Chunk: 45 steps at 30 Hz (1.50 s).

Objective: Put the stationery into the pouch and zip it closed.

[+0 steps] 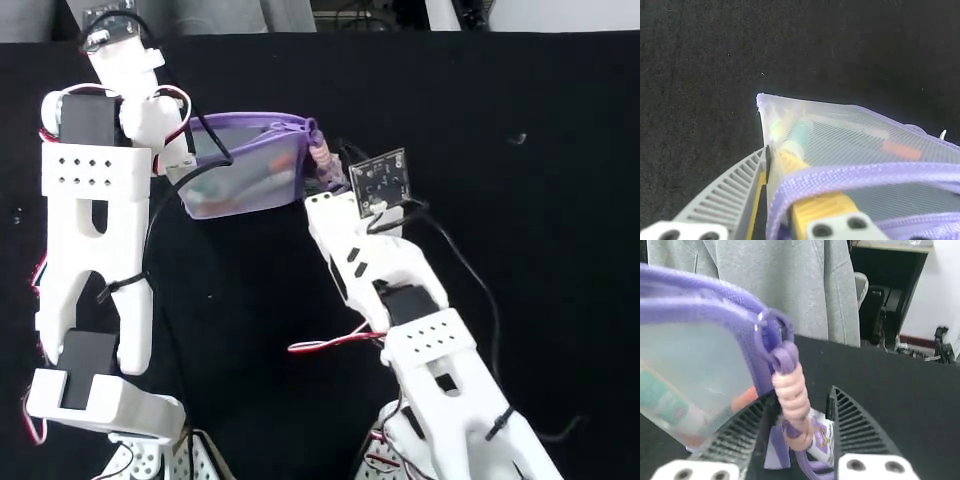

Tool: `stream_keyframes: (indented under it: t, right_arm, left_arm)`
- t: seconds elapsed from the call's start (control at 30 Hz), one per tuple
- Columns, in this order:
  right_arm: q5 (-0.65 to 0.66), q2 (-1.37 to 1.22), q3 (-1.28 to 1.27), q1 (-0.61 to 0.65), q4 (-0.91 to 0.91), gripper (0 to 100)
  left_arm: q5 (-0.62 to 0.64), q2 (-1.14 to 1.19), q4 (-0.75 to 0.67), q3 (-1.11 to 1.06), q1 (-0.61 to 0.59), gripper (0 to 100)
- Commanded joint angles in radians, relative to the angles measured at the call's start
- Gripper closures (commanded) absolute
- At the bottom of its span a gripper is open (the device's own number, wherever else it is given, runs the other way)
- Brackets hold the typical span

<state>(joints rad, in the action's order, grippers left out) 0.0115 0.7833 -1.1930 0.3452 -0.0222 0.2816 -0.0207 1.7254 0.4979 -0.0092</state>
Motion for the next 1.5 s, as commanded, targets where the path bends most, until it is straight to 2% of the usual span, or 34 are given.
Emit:
stream_keyframes:
  t: [0.0, 0.23, 0.43, 0.83, 1.0, 1.13, 1.47]
  right_arm:
    - [-0.002, 0.07, 0.041, -0.008, -0.025, 84.6]
    - [-0.002, 0.071, 0.056, 0.023, -0.018, 85.0]
    - [0.005, 0.071, 0.058, 0.02, -0.018, 98.6]
    - [0.006, 0.071, 0.062, 0.018, -0.017, 98.7]
    - [0.006, 0.071, 0.145, 0.018, 0.107, 98.7]
    - [0.006, 0.071, 0.225, 0.018, 0.21, 98.7]
    - [0.006, 0.07, 0.335, 0.018, 0.324, 98.7]
  left_arm:
    - [0.002, -0.011, -0.014, -0.005, 0.004, 97]
    - [0.002, -0.011, -0.012, -0.005, 0.005, 97]
    - [0.002, -0.011, -0.011, -0.005, 0.005, 97]
    - [0.002, -0.014, -0.011, -0.005, 0.005, 96]
    - [0.002, -0.021, -0.018, 0.01, 0.007, 84]
    - [0.008, -0.021, -0.011, 0.093, 0.007, 82]
    - [0.003, -0.021, 0.021, 0.452, -0.005, 82]
